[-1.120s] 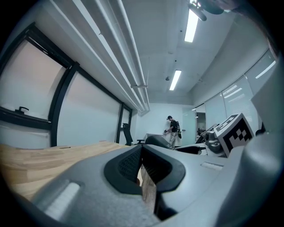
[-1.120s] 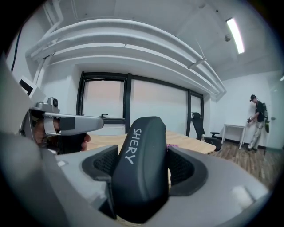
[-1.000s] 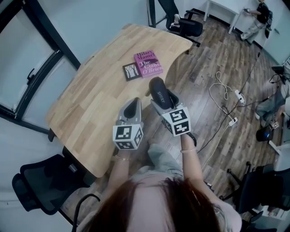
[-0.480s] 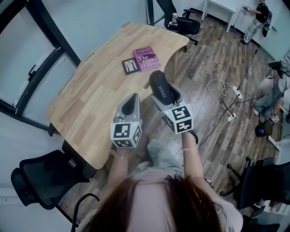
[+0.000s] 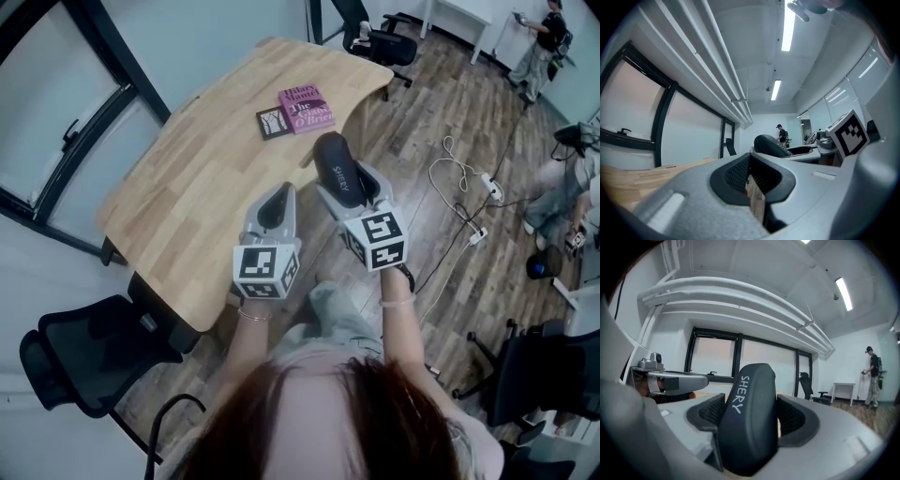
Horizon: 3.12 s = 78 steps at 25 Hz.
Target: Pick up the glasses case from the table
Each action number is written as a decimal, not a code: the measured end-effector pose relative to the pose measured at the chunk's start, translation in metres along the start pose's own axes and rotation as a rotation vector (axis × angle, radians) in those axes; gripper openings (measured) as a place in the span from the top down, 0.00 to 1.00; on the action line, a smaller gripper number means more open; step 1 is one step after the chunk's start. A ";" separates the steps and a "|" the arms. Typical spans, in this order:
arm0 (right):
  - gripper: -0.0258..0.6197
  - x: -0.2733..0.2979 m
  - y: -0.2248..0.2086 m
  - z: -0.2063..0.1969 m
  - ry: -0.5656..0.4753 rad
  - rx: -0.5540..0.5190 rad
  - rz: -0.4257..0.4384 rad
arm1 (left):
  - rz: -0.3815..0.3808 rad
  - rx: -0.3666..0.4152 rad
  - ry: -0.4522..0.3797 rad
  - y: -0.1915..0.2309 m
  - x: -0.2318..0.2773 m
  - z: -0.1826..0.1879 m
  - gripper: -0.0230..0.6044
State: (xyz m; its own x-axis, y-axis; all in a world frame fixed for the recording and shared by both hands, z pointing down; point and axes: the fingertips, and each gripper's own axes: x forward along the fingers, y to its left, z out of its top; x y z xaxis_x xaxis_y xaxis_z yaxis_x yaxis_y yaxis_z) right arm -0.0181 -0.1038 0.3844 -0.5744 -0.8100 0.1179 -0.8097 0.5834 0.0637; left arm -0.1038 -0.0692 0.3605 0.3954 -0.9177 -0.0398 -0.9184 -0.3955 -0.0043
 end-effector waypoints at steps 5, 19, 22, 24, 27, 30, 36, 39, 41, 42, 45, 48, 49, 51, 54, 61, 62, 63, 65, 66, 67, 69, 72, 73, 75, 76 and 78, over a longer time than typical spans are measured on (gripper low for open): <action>0.42 -0.009 0.001 0.006 -0.005 -0.010 -0.005 | -0.004 -0.002 -0.007 -0.006 -0.004 0.007 0.95; 0.42 -0.038 -0.019 0.017 -0.023 -0.025 0.038 | 0.036 -0.009 -0.015 -0.041 0.003 0.023 0.95; 0.42 -0.046 -0.024 0.016 -0.022 -0.024 0.050 | 0.036 -0.009 -0.009 -0.054 0.004 0.024 0.95; 0.42 -0.054 -0.029 0.016 -0.026 -0.022 0.057 | 0.042 -0.007 -0.002 -0.063 0.005 0.024 0.95; 0.42 -0.067 -0.037 0.018 -0.037 -0.020 0.063 | 0.055 -0.008 0.002 -0.075 0.007 0.025 0.95; 0.42 -0.077 -0.046 0.019 -0.047 -0.021 0.071 | 0.070 -0.011 0.000 -0.086 0.009 0.025 0.95; 0.42 -0.099 -0.057 0.020 -0.061 -0.010 0.100 | 0.087 -0.014 0.006 -0.114 0.008 0.023 0.95; 0.42 -0.109 -0.058 0.021 -0.072 -0.009 0.116 | 0.106 -0.017 -0.002 -0.122 0.004 0.025 0.95; 0.42 -0.115 -0.060 0.021 -0.078 -0.011 0.125 | 0.116 -0.017 -0.004 -0.129 0.001 0.025 0.95; 0.42 -0.119 -0.061 0.021 -0.081 -0.012 0.128 | 0.119 -0.016 -0.004 -0.132 0.000 0.025 0.95; 0.42 -0.130 -0.064 0.020 -0.087 -0.009 0.136 | 0.126 -0.014 -0.004 -0.145 -0.004 0.026 0.95; 0.42 -0.138 -0.065 0.018 -0.088 -0.008 0.146 | 0.135 -0.015 -0.006 -0.154 -0.007 0.025 0.95; 0.42 -0.139 -0.066 0.017 -0.088 -0.008 0.149 | 0.137 -0.014 -0.006 -0.156 -0.008 0.025 0.95; 0.42 -0.143 -0.067 0.016 -0.091 -0.009 0.152 | 0.140 -0.010 -0.004 -0.160 -0.009 0.024 0.95; 0.42 -0.148 -0.069 0.016 -0.099 -0.003 0.153 | 0.138 -0.006 -0.002 -0.168 -0.011 0.025 0.95; 0.42 -0.158 -0.065 0.016 -0.118 0.007 0.155 | 0.134 0.013 -0.004 -0.178 -0.019 0.027 0.95; 0.42 -0.159 -0.065 0.016 -0.118 0.007 0.154 | 0.131 0.014 -0.004 -0.179 -0.020 0.027 0.95; 0.42 -0.160 -0.064 0.016 -0.119 0.007 0.151 | 0.128 0.014 -0.004 -0.179 -0.021 0.027 0.95; 0.42 -0.161 -0.062 0.017 -0.122 0.010 0.144 | 0.121 0.014 -0.004 -0.178 -0.025 0.027 0.95; 0.42 -0.162 -0.060 0.018 -0.124 0.010 0.139 | 0.117 0.013 -0.004 -0.177 -0.028 0.027 0.95; 0.42 -0.163 -0.059 0.019 -0.125 0.008 0.134 | 0.115 0.011 -0.005 -0.177 -0.030 0.028 0.95; 0.42 -0.166 -0.056 0.021 -0.128 0.005 0.123 | 0.115 0.006 -0.005 -0.176 -0.035 0.028 0.95; 0.42 -0.172 -0.049 0.023 -0.131 0.003 0.109 | 0.112 -0.002 -0.003 -0.175 -0.046 0.028 0.95; 0.42 -0.174 -0.046 0.023 -0.131 0.005 0.104 | 0.107 -0.004 -0.002 -0.175 -0.049 0.027 0.95; 0.42 -0.175 -0.041 0.022 -0.127 0.007 0.099 | 0.101 -0.010 -0.002 -0.174 -0.055 0.026 0.95; 0.42 -0.176 -0.038 0.022 -0.124 0.007 0.098 | 0.100 -0.015 -0.002 -0.173 -0.057 0.026 0.95; 0.42 -0.178 -0.034 0.021 -0.119 0.003 0.099 | 0.100 -0.021 -0.004 -0.171 -0.060 0.026 0.95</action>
State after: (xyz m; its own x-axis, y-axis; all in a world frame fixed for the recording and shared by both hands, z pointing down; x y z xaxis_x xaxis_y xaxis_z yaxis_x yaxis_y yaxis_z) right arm 0.1091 0.0189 0.3405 -0.6614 -0.7501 0.0048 -0.7488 0.6606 0.0544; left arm 0.0295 0.0541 0.3376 0.3018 -0.9524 -0.0430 -0.9528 -0.3029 0.0213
